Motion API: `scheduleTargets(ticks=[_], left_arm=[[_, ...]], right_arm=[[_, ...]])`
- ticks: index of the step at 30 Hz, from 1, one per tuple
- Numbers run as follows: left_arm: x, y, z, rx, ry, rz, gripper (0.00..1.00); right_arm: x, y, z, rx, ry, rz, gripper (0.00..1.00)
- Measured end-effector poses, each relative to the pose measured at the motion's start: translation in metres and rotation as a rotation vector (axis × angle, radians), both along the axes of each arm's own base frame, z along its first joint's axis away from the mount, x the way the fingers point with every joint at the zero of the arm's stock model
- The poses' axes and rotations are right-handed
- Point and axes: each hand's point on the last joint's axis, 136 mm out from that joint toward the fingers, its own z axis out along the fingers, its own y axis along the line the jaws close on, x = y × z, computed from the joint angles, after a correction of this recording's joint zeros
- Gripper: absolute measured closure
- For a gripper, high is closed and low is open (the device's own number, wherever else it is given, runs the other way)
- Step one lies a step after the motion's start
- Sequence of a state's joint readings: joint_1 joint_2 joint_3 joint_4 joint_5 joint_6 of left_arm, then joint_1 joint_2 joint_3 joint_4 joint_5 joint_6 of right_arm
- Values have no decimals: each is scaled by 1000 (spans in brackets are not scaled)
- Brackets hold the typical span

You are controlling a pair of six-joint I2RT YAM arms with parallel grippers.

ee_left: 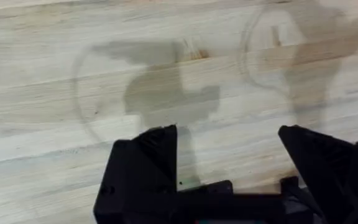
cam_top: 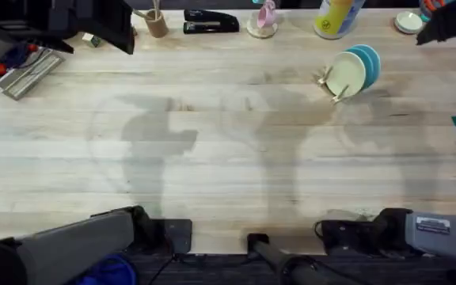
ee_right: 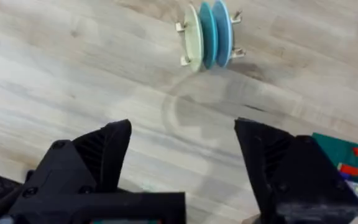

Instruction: Pick up the plates from the table one by one and place each into a slot on the dish rack.

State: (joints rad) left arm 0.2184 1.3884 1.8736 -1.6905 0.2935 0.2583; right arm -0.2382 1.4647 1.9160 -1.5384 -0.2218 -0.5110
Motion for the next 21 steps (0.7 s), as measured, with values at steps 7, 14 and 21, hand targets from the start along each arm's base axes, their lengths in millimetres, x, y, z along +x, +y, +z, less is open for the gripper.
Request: scheduleTargets(ticks=[7,14,21], left_arm=[[0,0,0,0,0,0,6],[0,0,0,0,0,0,6],[0,0,0,0,0,0,6]], right_arm=[[-31,4,10,-14,12,-17,7],[-47,5,25,-38,-52,-38,7],[-68,9,44,-59,-141,-48,6]])
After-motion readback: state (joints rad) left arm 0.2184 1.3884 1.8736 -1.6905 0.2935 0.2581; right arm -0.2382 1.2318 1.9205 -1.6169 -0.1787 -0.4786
